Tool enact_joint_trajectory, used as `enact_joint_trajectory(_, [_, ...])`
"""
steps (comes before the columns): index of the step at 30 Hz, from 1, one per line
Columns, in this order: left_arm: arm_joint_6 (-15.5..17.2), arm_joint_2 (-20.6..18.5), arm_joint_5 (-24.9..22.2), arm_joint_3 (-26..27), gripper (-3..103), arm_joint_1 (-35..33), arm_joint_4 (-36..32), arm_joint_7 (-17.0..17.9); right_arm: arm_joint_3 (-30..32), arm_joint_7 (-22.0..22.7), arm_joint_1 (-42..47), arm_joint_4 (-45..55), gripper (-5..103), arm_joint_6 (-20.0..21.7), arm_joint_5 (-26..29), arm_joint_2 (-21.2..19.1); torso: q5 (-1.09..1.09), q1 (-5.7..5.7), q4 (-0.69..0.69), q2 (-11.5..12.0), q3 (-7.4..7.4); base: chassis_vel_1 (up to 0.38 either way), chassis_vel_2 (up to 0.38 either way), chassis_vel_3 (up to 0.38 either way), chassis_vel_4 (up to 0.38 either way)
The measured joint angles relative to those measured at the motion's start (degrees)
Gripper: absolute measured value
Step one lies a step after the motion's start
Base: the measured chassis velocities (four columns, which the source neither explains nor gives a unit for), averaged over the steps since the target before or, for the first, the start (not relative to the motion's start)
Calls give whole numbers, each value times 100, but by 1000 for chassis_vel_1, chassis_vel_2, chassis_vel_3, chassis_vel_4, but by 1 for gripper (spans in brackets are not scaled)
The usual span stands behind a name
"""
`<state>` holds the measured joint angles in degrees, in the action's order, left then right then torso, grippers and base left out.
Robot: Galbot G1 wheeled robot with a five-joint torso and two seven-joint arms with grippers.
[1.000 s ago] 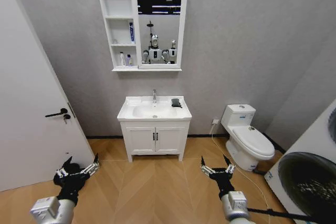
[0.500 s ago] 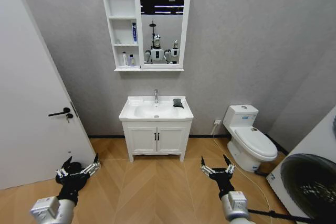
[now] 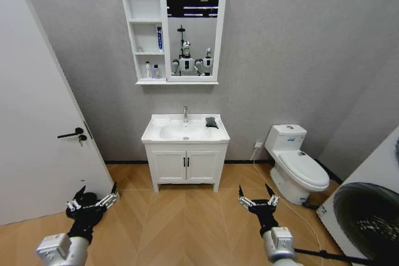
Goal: Move facial cleanser and shampoo from washbasin to cabinet, then wipe washbasin with towel.
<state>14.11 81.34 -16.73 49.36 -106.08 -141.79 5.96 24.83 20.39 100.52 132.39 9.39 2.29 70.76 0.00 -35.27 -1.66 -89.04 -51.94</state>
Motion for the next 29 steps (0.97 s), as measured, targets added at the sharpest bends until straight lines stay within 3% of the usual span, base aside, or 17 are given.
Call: enact_joint_trajectory(29, [0, 0, 0, 0, 100, 0, 0, 0, 0, 0, 0, 0, 100, 0, 0, 0, 0, 0, 0, 0, 0, 0, 0, 0, 0])
